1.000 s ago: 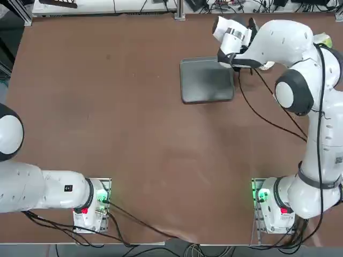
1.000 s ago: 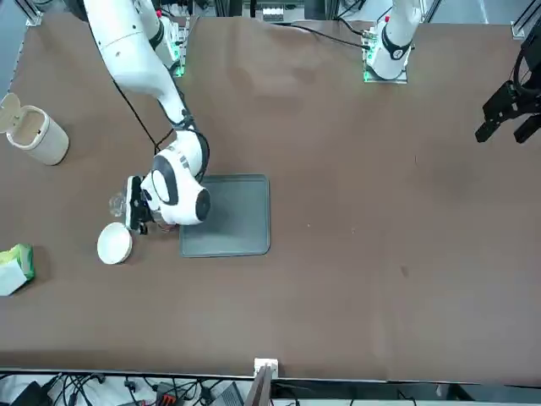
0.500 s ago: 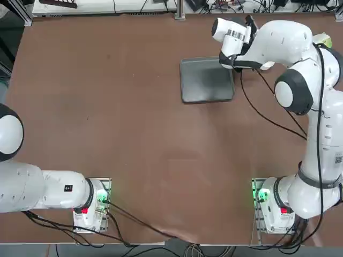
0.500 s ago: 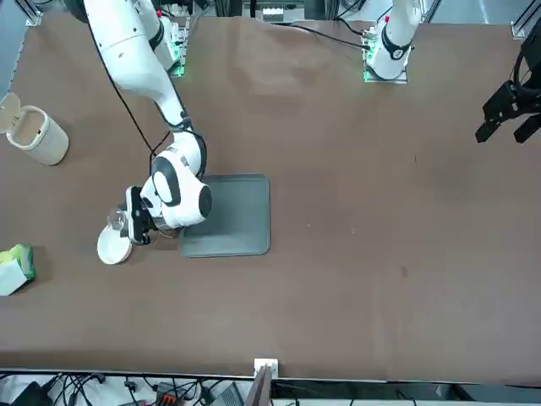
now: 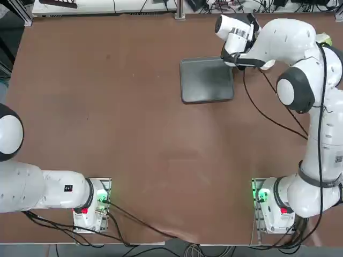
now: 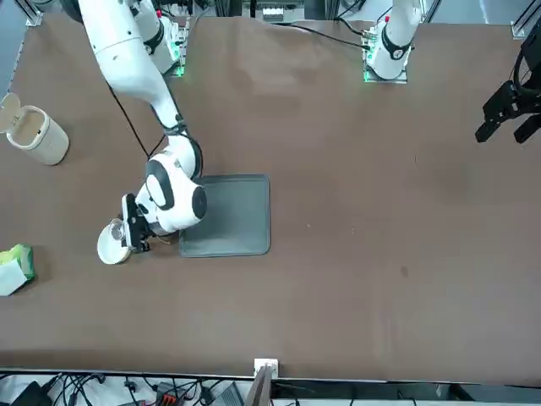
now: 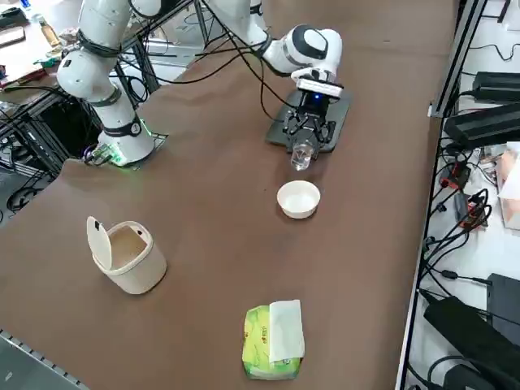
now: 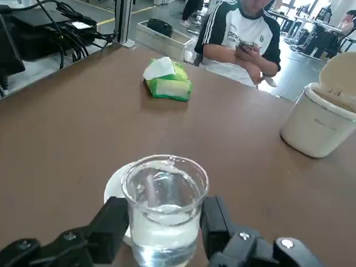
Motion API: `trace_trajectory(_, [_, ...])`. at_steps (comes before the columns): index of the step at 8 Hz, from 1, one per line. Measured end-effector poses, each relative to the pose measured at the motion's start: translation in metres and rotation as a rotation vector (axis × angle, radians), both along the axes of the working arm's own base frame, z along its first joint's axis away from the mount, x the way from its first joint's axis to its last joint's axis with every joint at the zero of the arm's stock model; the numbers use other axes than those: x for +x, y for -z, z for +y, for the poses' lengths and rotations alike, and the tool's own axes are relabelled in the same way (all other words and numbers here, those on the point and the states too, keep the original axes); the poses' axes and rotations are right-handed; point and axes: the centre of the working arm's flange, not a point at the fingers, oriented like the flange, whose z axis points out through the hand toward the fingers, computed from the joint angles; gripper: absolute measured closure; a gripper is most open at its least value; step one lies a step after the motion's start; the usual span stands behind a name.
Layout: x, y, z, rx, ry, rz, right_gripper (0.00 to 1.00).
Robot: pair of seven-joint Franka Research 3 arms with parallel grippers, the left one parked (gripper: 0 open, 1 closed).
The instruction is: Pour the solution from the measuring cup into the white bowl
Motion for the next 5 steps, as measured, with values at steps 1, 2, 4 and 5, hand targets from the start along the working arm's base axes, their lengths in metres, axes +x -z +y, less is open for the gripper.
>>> trace_trajectory(1, [0.003,0.000,-0.007,0.008,0.003,0.002,0.26])
trace_trajectory(2, [0.005,0.001,-0.014,0.021,0.009,0.008,0.26])
trace_trajectory(4, [0.009,0.000,-0.021,0.077,0.020,0.044,0.26])
trace_trajectory(5, [0.012,-0.004,-0.024,0.115,0.021,0.048,0.26])
